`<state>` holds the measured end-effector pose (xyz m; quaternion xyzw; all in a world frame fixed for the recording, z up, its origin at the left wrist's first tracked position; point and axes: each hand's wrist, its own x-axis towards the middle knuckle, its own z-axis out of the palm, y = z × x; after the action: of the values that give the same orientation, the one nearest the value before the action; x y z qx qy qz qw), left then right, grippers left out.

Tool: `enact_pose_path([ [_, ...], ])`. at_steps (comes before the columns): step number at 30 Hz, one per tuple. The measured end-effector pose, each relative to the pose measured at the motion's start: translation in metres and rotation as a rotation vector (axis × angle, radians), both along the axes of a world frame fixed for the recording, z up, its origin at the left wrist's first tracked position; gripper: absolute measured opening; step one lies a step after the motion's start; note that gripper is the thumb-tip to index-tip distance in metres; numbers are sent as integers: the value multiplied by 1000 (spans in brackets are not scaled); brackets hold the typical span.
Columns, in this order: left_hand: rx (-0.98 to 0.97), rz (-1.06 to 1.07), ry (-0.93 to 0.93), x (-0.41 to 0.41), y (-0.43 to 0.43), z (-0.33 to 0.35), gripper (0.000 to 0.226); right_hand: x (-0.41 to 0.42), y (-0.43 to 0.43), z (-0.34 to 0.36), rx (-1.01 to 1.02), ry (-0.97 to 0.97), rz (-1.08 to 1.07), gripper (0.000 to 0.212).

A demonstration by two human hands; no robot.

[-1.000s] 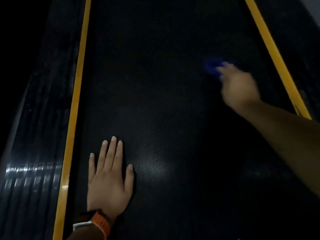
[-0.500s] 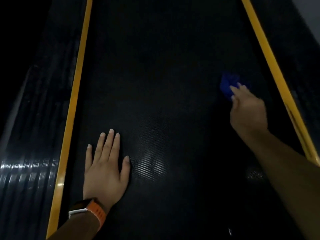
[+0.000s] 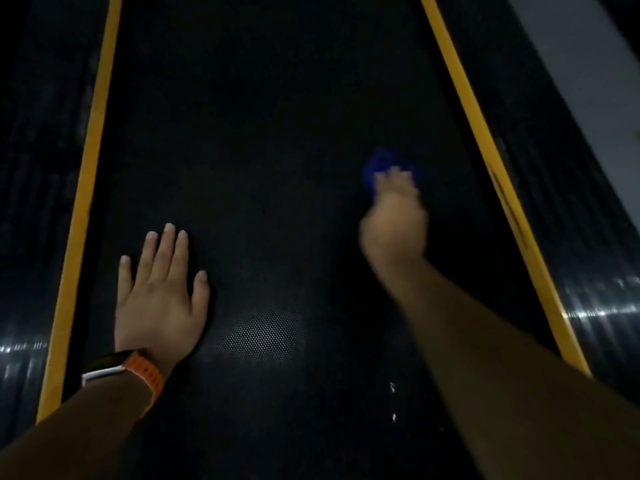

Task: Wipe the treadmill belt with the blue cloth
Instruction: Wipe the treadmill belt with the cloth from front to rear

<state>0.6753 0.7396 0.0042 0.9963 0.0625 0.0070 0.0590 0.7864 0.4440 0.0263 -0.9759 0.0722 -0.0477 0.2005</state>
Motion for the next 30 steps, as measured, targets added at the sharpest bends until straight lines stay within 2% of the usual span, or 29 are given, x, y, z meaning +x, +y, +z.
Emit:
enact_pose_path([
  [1, 16, 9, 3, 0, -2, 0, 72, -5, 32, 1, 12, 9, 138, 48],
  [3, 27, 41, -1, -1, -7, 2, 72, -21, 74, 3, -24, 33, 567, 53],
  [4, 16, 56, -8, -1, -11, 3, 72, -22, 68, 7, -74, 35, 742, 56],
  [5, -1, 67, -17, -2, -18, 3, 71, -17, 48, 9, -109, 28, 806, 57],
  [7, -21, 73, -38, -6, -30, 4, 68, -3, -15, 2, -111, 23, 659, 59],
  [9, -32, 52, -55, -8, -48, 5, 66, 2, -80, 1, -103, 61, 325, 63],
  [12, -55, 4, -49, -5, -95, 5, 66, -5, -78, 6, -105, 94, -49, 66],
  [14, -47, -34, -30, -6, -129, 2, 67, -11, -29, 10, -126, 68, -20, 62],
  [16, -26, -46, -9, -9, -145, -3, 67, -21, 11, 6, -64, 22, 328, 59],
  [18, -9, -38, -9, -9, -143, -6, 67, -27, 14, 2, -40, 47, 690, 60],
  [19, -8, -38, -13, -9, -142, -6, 67, -24, -2, 1, -46, 27, 753, 61],
  [21, -17, -33, -10, -9, -142, -5, 67, -13, -49, -5, -55, -16, 647, 62],
  [24, -28, -31, 6, -9, -146, -4, 67, -11, -126, 3, -140, 53, 177, 65],
  [26, -23, -25, 19, -9, -145, -4, 66, -12, -125, 9, -146, 102, -57, 63],
  [28, -26, -21, 23, -9, -145, -4, 66, -8, -84, 7, -158, 81, -93, 63],
  [30, -28, -30, 22, -9, -145, -4, 66, 0, -45, 5, -126, 22, 51, 64],
])
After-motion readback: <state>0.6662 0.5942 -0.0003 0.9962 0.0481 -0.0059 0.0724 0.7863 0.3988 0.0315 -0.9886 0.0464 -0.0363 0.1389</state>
